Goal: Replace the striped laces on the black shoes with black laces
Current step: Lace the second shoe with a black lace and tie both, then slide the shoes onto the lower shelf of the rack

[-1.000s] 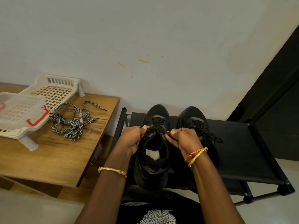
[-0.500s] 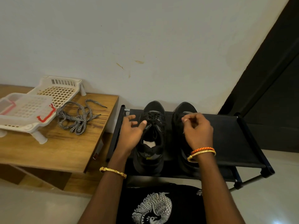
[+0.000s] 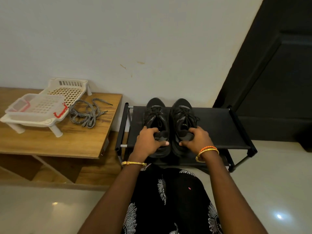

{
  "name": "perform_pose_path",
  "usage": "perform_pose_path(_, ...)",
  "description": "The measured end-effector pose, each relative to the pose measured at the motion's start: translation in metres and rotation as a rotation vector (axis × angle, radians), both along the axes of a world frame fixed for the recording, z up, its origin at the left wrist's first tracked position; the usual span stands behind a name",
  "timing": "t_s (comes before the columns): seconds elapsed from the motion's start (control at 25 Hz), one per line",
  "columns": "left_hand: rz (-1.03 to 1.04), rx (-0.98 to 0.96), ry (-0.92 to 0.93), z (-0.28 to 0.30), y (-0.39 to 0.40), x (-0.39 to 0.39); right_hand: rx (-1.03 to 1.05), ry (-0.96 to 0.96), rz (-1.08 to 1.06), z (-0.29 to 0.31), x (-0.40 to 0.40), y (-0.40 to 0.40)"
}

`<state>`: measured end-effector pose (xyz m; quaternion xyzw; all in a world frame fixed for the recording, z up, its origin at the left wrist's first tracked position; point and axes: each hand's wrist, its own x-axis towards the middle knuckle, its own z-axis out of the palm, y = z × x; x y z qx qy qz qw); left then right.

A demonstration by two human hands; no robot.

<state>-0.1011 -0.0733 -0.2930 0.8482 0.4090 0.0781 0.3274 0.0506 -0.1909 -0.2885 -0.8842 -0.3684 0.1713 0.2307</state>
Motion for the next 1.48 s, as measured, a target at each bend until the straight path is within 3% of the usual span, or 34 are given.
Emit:
perform_pose_path(0.28,-0.083,0.136,0.08,0.06,-0.018,0.005,0.051,-0.038,0.056,0.066,-0.01,-0.02)
perform_pose_path(0.44,-0.127,-0.118,0.105,0.14,-0.034,-0.013,-0.014,-0.097,0.186,0.143,-0.013,-0.047)
perform_pose_path(0.56,-0.206,-0.216,0.146,0.192,-0.049,-0.027,-0.106,0.052,0.244,0.196,-0.019,-0.071)
perform_pose_path(0.68,-0.292,-0.291,0.208,0.211,-0.064,-0.034,-0.203,0.133,0.25,0.212,-0.022,-0.089)
perform_pose_path(0.8,-0.355,-0.384,0.26,0.19,-0.073,-0.031,-0.251,0.212,0.241,0.192,-0.021,-0.103)
perform_pose_path(1.0,-0.336,-0.516,0.228,0.102,-0.09,-0.023,-0.23,0.27,0.201,0.109,-0.015,-0.12)
perform_pose_path(1.2,-0.297,-0.102,0.193,0.008,-0.124,-0.029,-0.123,0.19,0.124,0.014,-0.027,-0.136)
perform_pose_path(1.48,-0.218,0.0,0.094,-0.044,-0.124,-0.018,0.154,0.17,-0.002,-0.052,-0.022,-0.131)
